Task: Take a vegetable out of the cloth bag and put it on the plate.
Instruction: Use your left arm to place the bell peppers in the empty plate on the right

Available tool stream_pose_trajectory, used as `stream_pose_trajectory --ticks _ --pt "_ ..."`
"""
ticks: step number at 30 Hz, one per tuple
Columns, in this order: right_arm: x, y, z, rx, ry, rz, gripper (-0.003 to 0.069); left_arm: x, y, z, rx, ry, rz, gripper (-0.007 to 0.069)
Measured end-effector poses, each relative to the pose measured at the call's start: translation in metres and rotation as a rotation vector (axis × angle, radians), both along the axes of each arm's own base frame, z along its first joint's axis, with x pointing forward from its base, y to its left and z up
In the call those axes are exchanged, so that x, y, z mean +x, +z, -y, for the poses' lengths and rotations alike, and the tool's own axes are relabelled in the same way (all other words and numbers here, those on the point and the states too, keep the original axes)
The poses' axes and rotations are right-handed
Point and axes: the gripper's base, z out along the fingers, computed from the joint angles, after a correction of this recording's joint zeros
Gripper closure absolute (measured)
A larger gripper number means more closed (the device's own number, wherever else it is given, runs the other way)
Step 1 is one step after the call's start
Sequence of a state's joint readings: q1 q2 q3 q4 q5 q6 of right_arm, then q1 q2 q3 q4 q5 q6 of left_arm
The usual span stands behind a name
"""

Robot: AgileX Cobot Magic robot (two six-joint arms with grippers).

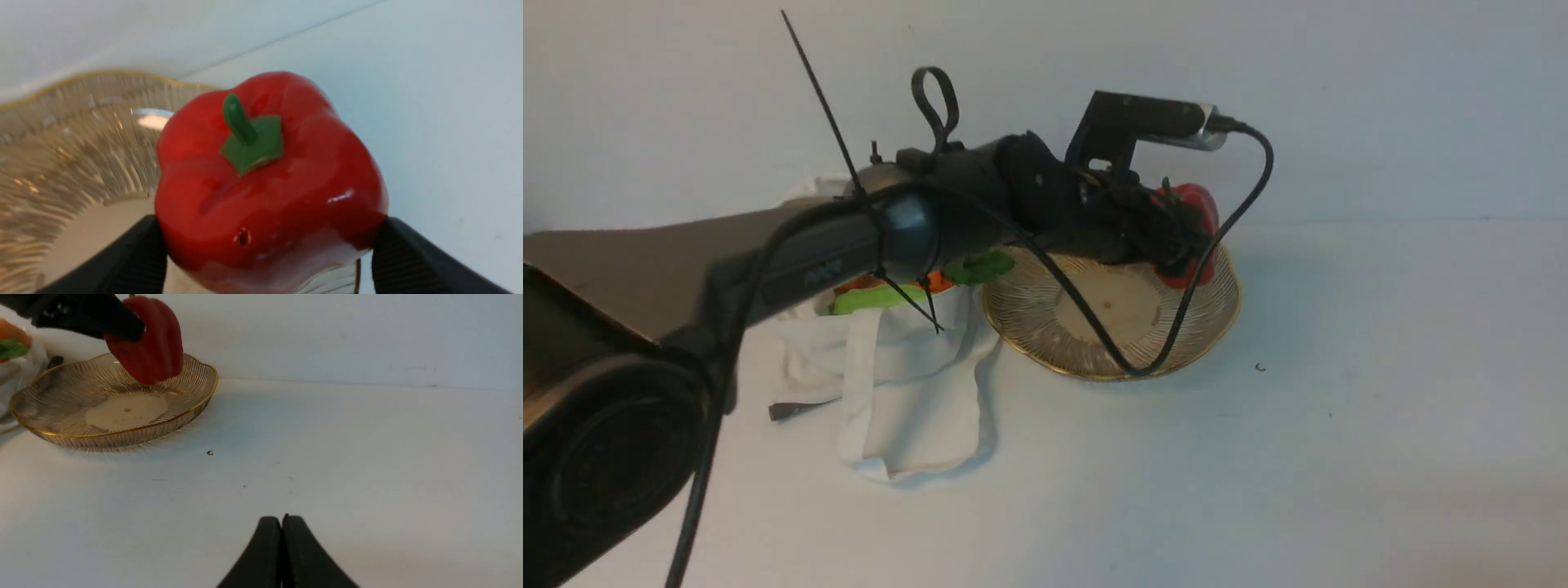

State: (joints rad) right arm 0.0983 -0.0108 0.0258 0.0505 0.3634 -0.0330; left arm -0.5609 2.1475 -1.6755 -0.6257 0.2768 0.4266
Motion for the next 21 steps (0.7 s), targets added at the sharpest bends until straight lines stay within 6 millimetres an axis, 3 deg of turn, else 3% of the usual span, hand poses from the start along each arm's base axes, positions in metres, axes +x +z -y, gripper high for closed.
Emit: stream_pose_trajectory --ticks 4,12,21 --pt "0.000 0.000 0.000 0.000 0.000 0.000 0.0673 0.000 0.003 0.000 -0.011 0.005 -0.002 0.0006" --pt "0.000 0.000 0.000 0.000 0.000 0.000 0.0673 -0.009 0.046 -0.015 -0.048 -0.010 0.016 -0.0001" --pt "0.000 0.000 0.000 0.000 0.000 0.000 0.0673 -0.008 0.037 -0.017 -0.033 -0.025 -0.046 -0.0001"
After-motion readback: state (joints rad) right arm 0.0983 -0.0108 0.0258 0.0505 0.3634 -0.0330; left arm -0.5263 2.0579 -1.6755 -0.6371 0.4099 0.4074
